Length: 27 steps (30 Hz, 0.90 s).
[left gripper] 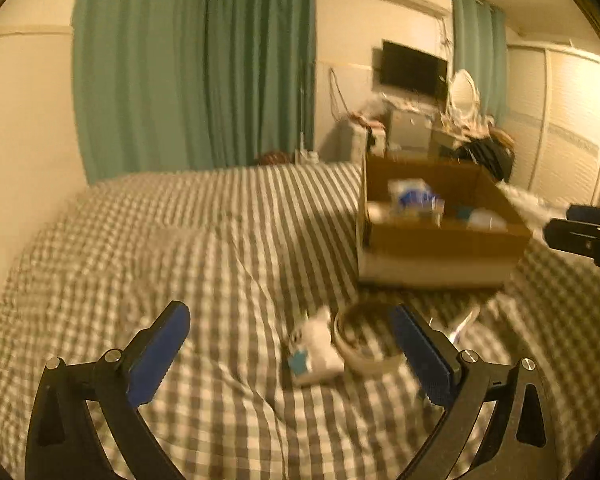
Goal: Organize objects
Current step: 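Grasp the pale green hangers with right tool while left grasps the white figurine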
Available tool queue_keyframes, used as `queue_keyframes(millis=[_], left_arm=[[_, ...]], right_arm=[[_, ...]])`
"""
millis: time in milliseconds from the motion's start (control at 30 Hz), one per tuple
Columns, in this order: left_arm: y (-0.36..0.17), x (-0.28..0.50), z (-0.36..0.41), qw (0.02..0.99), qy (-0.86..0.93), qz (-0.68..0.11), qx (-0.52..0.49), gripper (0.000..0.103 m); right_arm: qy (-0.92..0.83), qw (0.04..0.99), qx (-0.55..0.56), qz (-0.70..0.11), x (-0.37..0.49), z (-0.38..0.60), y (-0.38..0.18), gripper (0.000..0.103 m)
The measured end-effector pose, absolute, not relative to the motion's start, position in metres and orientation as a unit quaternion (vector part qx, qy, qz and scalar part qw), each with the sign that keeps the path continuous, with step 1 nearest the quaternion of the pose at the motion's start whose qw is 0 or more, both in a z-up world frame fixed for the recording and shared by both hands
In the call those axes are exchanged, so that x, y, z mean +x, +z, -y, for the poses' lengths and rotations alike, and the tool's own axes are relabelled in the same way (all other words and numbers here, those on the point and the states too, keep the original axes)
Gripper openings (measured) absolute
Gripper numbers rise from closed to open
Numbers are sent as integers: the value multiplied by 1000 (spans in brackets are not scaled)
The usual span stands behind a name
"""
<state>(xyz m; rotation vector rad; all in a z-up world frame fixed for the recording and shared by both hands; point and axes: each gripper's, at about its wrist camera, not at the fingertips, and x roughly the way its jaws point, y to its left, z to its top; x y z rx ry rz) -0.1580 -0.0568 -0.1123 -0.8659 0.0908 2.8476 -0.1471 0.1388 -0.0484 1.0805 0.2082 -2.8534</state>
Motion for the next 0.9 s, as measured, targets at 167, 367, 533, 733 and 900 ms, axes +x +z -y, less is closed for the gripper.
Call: queue_keyframes(millis=[167,367,533,733,900], left_arm=[[-145,-164,48,73,942,-64,-322,103],[-165,-174,51,59,932,-58,-353,103],[-175,-179,53,54,928,-54,-364,103],[-187,-185,42,63,923,-67,-375,103],[-194,-194,35,75,920,-67,-380,103]], right_arm=[[-908,51,407,-89,-164,-115,-105,85],[-880,58,464,-75,-175,-108,-153,85],[-867,72,490,-60,-179,-107,-175,85],[-855,86,508,-63,-182,-103,-196,83],[-853,89,509,-70,-179,-104,-196,61]])
